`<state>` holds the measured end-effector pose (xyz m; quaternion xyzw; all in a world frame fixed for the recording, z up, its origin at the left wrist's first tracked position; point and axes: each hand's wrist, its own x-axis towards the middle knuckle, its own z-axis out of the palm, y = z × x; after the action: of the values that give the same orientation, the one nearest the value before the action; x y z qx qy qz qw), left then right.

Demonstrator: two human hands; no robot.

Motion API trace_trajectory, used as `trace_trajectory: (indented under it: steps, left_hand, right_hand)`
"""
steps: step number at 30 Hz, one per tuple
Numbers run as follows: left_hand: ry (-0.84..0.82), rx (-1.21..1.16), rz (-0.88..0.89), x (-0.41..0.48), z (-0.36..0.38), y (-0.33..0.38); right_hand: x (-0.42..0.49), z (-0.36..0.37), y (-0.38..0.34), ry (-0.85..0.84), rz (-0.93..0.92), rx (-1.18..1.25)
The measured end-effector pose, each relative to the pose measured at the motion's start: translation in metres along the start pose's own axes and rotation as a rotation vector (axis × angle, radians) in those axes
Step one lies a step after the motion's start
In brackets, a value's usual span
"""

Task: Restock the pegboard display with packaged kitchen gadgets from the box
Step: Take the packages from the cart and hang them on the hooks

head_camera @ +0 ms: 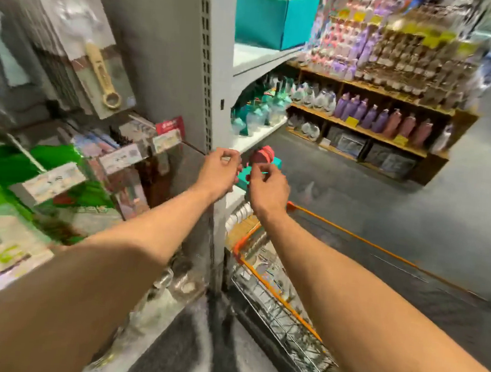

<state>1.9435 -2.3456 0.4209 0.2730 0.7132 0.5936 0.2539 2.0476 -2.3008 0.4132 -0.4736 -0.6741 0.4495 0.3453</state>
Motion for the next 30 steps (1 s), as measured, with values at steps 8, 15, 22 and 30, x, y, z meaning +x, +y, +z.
trace_trajectory:
  steps: [8,15,22,30]
  left_hand:
    - [-0.219,0.234,-0.118,0.009,0.122,-0.077]
    - [-0.389,0.311,-0.272,0.025,0.198,-0.142]
    - [-0.527,0.385,-0.400,0.057,0.240,-0.207]
    - [-0.655,0.482,-0.558,0.076,0.295,-0.300]
  right_hand:
    - [0.043,-0.065,0.125,0.038,0.251,-0.005]
    - [0.068,-0.111,0.237,0.135,0.533,-0.084]
    - [0.090,-0.113,0.310,0.134,0.763,0.009]
    - [0.092,-0.106,0.399,0.152,0.931,-0.042]
